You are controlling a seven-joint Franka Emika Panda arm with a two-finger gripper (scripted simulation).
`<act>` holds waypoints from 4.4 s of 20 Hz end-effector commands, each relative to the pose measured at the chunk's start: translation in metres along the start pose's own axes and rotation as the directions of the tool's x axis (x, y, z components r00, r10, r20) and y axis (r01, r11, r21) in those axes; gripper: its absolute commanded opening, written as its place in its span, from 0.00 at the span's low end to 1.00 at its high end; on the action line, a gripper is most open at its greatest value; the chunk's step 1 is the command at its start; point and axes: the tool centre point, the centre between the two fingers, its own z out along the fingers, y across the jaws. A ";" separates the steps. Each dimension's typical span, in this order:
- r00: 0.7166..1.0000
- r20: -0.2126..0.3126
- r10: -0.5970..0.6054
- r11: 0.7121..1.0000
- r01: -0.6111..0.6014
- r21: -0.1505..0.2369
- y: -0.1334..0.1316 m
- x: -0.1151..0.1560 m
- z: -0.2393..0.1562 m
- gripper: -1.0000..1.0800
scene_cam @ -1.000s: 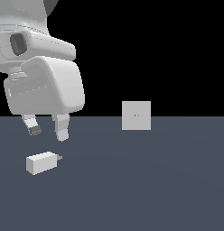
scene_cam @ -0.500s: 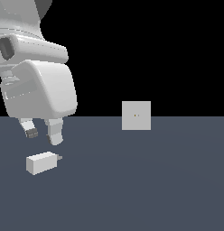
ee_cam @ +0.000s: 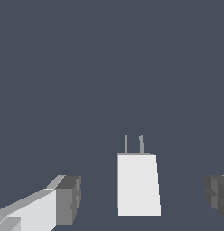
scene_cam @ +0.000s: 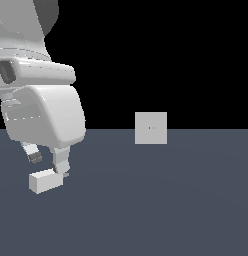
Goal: Plug the charger into the wall socket.
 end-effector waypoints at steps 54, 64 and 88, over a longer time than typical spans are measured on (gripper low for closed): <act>0.946 -0.020 -0.322 0.943 0.323 0.080 0.080 0.108 0.009 0.00; 0.901 -0.030 -0.433 0.894 0.434 0.108 0.099 0.156 0.003 0.00; 0.816 -0.046 -0.576 0.804 0.576 0.144 0.112 0.226 -0.003 0.00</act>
